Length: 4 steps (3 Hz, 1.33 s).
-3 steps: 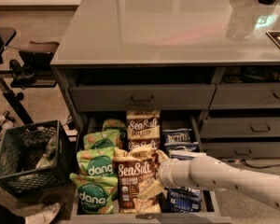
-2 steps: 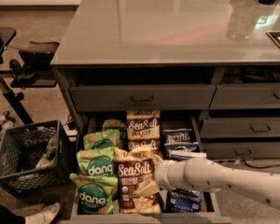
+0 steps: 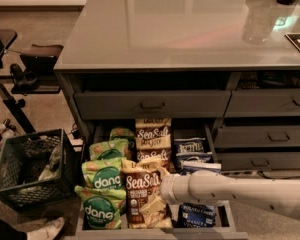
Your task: Pick brown chip bag from middle drawer and place on counter
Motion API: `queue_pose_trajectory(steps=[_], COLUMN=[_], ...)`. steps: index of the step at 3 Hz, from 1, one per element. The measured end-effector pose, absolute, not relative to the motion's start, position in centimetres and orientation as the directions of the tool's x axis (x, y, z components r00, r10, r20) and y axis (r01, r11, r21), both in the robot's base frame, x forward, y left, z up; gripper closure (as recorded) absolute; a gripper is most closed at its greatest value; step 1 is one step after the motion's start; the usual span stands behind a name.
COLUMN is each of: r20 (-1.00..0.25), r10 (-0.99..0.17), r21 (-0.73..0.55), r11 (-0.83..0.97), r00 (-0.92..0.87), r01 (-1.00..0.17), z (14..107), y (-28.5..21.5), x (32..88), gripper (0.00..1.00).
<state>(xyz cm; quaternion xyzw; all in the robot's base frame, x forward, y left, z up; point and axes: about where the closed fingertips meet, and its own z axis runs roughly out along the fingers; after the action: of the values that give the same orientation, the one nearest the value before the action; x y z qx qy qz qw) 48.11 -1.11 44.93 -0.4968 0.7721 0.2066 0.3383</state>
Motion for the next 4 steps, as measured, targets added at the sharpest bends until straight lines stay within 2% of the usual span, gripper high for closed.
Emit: queue_pose_trajectory(steps=[1, 2, 3, 4], r20=[-0.716, -0.702, -0.684, -0.68], r10=[-0.631, -0.632, -0.631, -0.629], r21=[-0.004, 0.018, 0.042, 0.047], r11=[0.431, 0.444, 0.469, 0.476], r00=[-0.299, -0.327, -0.367, -0.377], r01=[-0.902, -0.896, -0.882, -0.878], z=[43.6, 42.0, 40.0, 40.0], y=[-0.7, -0.3, 0.0, 0.1], x=[48.1, 47.8, 47.5, 47.4], gripper=[0.0, 0.0, 0.13, 0.33])
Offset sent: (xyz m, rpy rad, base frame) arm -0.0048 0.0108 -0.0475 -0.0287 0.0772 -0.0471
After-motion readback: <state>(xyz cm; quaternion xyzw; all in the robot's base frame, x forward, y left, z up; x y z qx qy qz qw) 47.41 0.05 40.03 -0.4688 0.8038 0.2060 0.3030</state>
